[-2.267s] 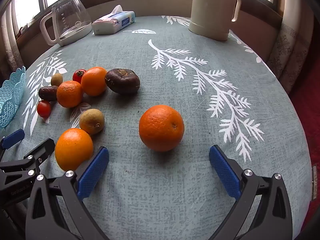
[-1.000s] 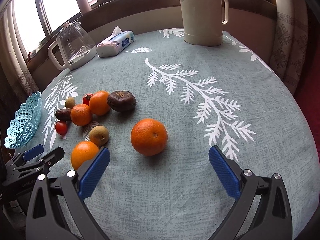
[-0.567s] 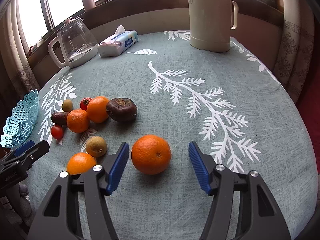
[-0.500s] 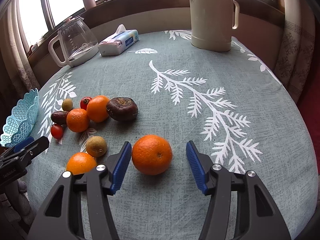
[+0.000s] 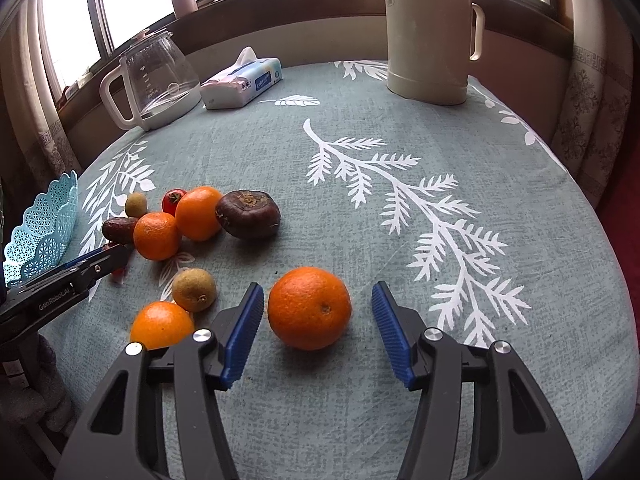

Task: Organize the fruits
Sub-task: 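Grasp the red tomato with the left tool while the right tool grasps the large orange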

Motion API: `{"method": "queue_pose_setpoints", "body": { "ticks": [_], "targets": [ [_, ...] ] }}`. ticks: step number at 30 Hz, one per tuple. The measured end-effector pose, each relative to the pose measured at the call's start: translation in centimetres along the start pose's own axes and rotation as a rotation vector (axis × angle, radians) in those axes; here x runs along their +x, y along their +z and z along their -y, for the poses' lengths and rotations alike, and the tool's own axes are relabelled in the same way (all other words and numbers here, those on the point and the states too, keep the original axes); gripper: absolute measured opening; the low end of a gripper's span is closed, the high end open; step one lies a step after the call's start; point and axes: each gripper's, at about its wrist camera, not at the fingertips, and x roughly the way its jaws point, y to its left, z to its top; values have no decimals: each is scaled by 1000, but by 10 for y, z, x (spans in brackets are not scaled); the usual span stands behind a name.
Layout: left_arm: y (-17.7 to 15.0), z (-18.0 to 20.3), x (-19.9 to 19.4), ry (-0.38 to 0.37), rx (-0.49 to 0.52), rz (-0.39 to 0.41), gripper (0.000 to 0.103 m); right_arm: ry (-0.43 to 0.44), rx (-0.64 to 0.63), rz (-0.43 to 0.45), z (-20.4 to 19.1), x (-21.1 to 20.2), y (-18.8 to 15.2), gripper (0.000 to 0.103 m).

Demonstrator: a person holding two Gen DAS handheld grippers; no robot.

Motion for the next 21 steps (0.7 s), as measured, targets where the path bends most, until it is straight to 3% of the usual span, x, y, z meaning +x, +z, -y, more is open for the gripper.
{"method": "queue_pose_setpoints", "body": {
  "ticks": [1,12,21],
  "targets": [
    [-1,1,-1,-14,4,1,28,0,1,0,0,0,0,57],
    [-7,7,-13,3,28,64,28,1,11,2,2,0,-1,57],
    [-8,0,-20,3,0,94,28,-8,4,-2,2,1,-1,49]
  ]
}}
